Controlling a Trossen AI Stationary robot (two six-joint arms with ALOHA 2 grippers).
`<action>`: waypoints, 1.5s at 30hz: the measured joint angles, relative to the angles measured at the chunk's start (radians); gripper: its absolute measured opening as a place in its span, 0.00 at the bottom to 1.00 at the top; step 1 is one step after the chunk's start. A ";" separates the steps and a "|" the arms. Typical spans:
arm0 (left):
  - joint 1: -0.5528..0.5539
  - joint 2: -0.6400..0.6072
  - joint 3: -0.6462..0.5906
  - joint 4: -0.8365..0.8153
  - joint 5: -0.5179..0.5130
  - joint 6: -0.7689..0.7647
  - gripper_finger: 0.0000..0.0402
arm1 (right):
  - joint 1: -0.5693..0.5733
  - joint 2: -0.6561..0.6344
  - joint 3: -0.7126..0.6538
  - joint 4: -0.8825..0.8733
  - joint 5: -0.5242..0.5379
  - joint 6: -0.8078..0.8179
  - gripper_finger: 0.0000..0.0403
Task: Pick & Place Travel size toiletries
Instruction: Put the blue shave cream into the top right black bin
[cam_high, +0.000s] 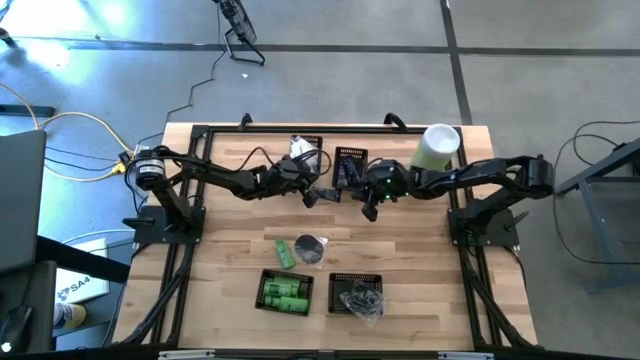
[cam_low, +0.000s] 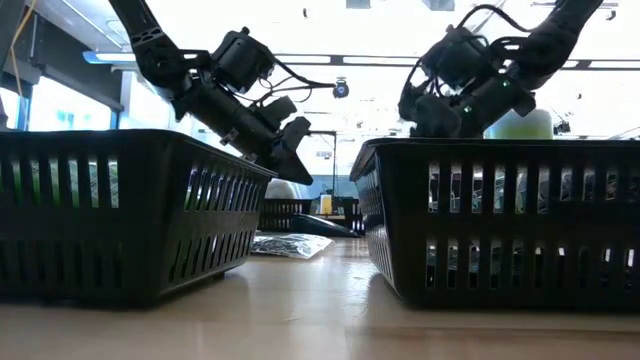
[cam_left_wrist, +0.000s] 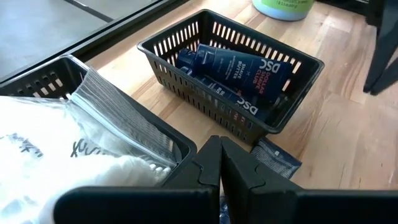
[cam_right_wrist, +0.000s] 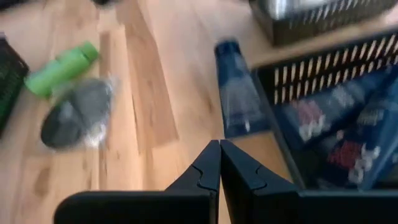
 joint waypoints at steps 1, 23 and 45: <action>0.000 0.000 0.000 -0.001 0.000 0.000 0.00 | 0.000 0.010 0.003 0.014 0.008 0.003 0.01; 0.000 0.000 0.000 -0.002 0.010 0.000 0.00 | -0.010 0.082 0.001 0.019 0.147 0.025 0.01; 0.000 0.001 0.000 -0.006 0.010 0.000 0.00 | -0.093 0.135 0.001 0.120 0.086 0.015 0.01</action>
